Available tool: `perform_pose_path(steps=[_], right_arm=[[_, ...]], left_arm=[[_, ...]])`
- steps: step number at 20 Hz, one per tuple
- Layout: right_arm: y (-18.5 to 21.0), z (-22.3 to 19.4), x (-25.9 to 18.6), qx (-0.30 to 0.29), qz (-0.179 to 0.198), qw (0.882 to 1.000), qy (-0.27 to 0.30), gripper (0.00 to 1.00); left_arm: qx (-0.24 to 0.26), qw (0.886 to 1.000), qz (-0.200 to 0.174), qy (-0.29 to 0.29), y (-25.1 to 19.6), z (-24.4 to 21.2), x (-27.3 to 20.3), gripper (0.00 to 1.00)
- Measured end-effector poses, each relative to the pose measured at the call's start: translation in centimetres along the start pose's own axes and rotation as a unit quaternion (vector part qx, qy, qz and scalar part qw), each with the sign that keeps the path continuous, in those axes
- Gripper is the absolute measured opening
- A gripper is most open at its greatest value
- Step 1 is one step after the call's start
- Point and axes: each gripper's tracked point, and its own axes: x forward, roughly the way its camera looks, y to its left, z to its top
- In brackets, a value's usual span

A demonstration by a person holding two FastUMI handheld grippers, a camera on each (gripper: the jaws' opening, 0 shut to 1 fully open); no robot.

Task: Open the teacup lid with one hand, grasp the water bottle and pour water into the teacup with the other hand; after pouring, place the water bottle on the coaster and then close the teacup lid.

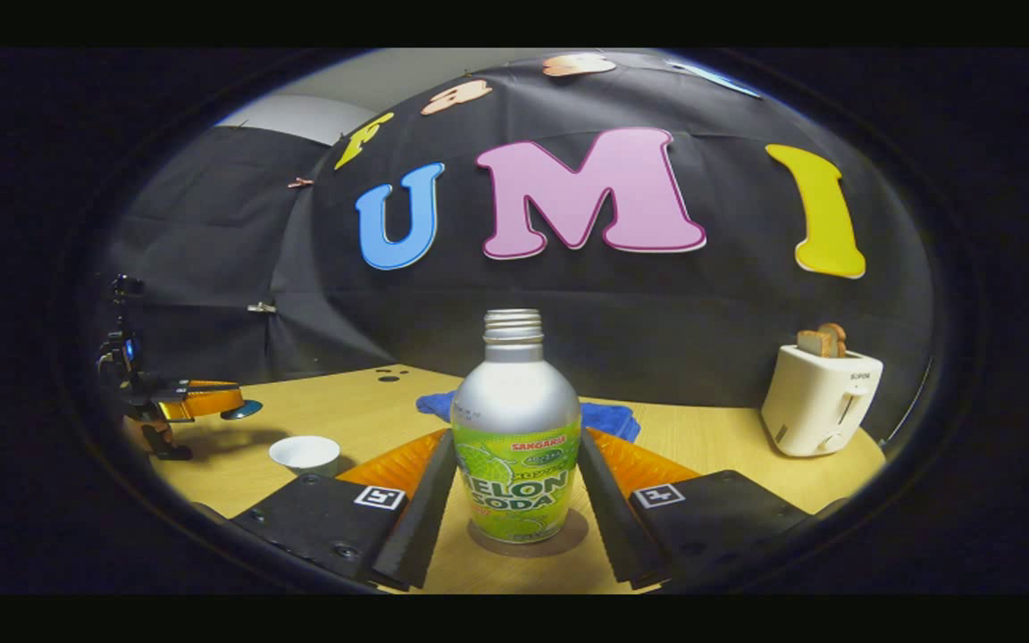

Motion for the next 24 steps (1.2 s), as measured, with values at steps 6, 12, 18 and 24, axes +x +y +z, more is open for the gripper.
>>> perform_pose_path(steps=[6,12,18,24], right_arm=[[-0.7,-1.7,0.6,0.006,-0.01,1.0,0.011,0.77],[-0.5,-2.2,0.5,0.011,-0.011,1.0,0.016,0.8],[-1.5,-3.6,-0.3,0.02,-0.033,0.998,0.045,0.95],[-2.0,-3.1,-3.1,0.011,-0.053,0.998,0.037,0.99]], left_arm=[[0.0,1.0,0.0,0.0,0.0,0.0,0.0,0.31],[-0.001,1.0,-0.002,0.0,0.0,0.0,0.0,0.31],[0.0,1.0,-0.002,0.0,0.0,0.0,0.0,0.31],[-0.001,1.0,-0.002,0.0,0.0,0.0,0.0,0.31]])
